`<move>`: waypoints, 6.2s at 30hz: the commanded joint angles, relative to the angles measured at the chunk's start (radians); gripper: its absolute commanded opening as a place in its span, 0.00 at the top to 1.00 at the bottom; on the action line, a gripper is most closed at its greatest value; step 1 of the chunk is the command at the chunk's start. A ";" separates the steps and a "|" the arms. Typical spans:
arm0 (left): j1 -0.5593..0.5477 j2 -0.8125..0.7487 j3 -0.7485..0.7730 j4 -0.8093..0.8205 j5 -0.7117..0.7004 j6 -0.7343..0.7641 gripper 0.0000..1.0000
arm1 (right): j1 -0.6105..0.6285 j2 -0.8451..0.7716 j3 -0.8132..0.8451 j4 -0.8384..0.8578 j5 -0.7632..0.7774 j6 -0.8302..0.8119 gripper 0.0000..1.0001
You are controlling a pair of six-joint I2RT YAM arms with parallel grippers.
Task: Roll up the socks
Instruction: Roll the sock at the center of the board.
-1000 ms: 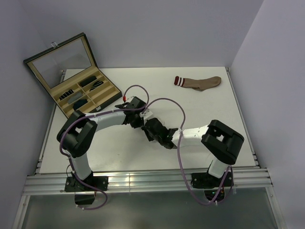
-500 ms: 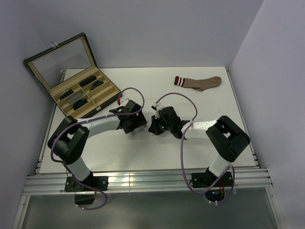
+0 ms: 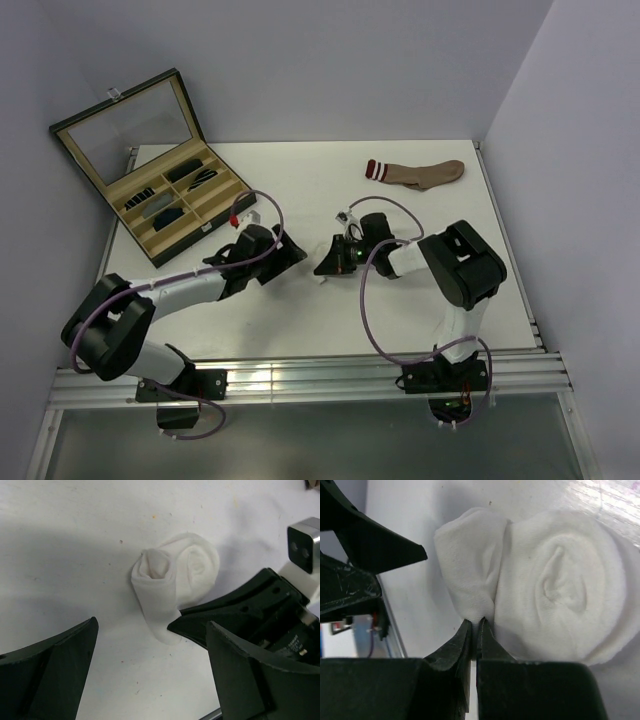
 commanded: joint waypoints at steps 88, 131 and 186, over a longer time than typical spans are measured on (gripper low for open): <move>-0.011 0.417 0.504 -0.506 0.043 0.237 0.81 | 0.525 -0.081 0.113 -0.282 1.061 -0.436 1.00; 0.067 0.173 0.128 0.018 0.165 0.099 0.15 | -0.070 0.150 0.159 -0.216 -0.164 0.083 1.00; 0.061 0.560 0.597 -0.622 0.119 0.319 1.00 | 0.515 -0.155 0.130 -0.228 1.018 -0.539 0.44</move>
